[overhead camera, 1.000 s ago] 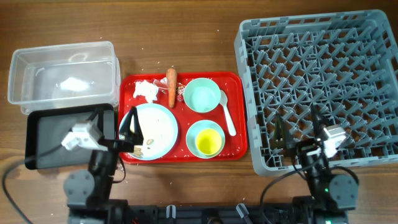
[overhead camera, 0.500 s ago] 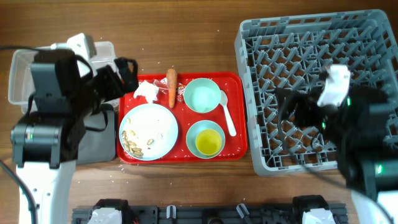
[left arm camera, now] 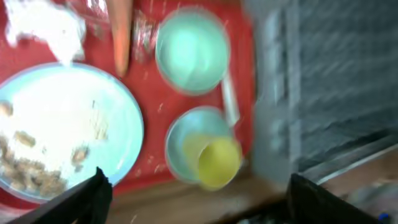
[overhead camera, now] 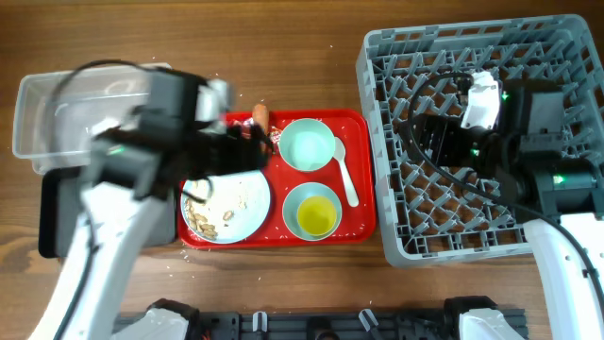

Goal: Sort waste into correct bins and load items into the dishwasher rack
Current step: 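Reach the left gripper to the yellow cup and lift it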

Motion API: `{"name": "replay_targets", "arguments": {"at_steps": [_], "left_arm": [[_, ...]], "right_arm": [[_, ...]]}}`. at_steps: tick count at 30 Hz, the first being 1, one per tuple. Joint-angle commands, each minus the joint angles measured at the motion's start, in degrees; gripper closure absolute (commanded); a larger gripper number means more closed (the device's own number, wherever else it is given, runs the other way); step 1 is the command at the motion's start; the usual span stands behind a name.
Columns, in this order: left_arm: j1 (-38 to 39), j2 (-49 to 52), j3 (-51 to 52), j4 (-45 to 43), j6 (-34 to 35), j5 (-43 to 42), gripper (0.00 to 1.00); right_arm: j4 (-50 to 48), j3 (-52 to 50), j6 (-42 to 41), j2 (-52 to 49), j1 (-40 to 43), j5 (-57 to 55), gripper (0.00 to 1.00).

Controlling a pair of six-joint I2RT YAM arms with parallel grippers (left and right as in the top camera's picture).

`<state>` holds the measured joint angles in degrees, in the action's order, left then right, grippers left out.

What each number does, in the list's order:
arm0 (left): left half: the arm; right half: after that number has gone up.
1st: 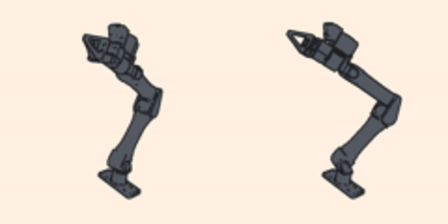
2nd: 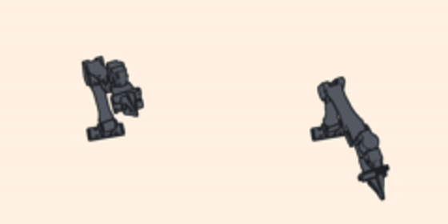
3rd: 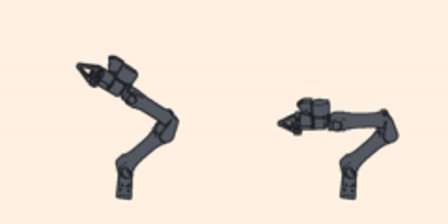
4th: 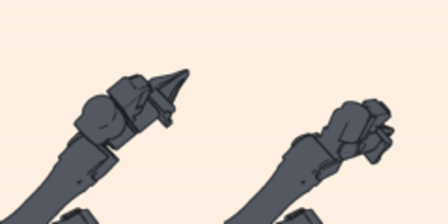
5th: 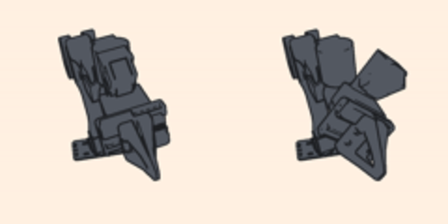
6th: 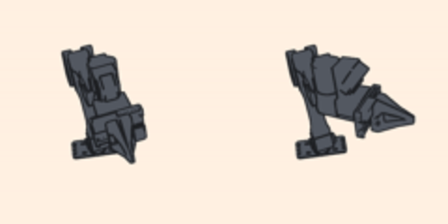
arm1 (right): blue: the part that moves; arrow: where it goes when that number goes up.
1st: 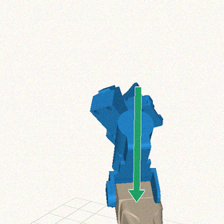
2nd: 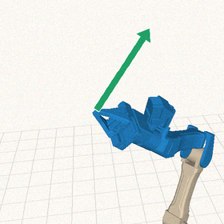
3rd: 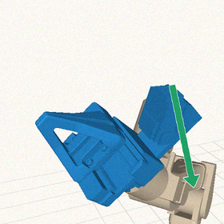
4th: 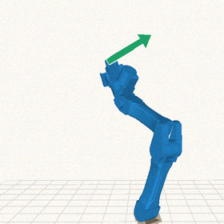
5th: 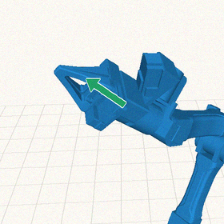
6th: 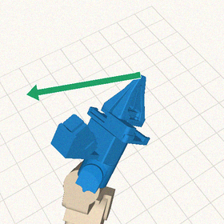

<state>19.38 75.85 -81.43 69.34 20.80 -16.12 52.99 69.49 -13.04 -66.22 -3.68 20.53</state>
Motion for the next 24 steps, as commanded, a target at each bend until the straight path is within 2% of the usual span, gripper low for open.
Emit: {"name": "replay_targets", "arguments": {"at_steps": [1,4,7,8,11,15,17,19,20,24], "left_arm": [[10.23,6.12,0.13,2.45,3.58,13.18,0.14],[15.72,10.45,2.12,1.18,5.35,13.88,0.18],[20.52,15.41,5.55,-1.57,6.75,13.99,0.32],[21.68,16.94,6.43,-2.49,6.93,14.03,0.34],[23.23,19.78,7.91,-4.79,6.91,14.36,0.37],[23.21,22.58,9.57,-7.89,6.91,14.53,0.5],[23.21,23.47,10.25,-8.98,6.88,14.51,0.63],[23.21,23.69,10.23,-9.2,6.88,14.51,0.89],[23.21,23.54,9.97,-9.16,6.88,14.49,0.96],[22.51,21.97,6.27,-5.49,6.88,14.51,0.96]], "right_arm": [[-0.33,1.44,-3.65,-0.66,0.07,-1.16,0.0],[0.02,1.44,-5.44,-0.68,0.07,-2.64,0.0],[0.37,1.44,-5.4,-0.68,0.07,-2.93,0.0],[0.46,1.44,-5.38,-0.68,0.07,-2.93,0.0],[0.48,1.44,-5.4,-0.72,0.07,-2.93,0.0],[0.66,1.44,-5.38,-0.72,0.07,-2.93,0.0],[0.63,1.44,-5.4,-0.7,0.07,-2.91,0.0],[0.63,1.44,-5.4,-0.7,0.07,-2.93,0.0],[0.61,1.44,-5.4,-0.72,0.07,-2.91,0.0],[0.63,1.44,-5.4,-0.7,0.07,-2.91,0.0]]}}
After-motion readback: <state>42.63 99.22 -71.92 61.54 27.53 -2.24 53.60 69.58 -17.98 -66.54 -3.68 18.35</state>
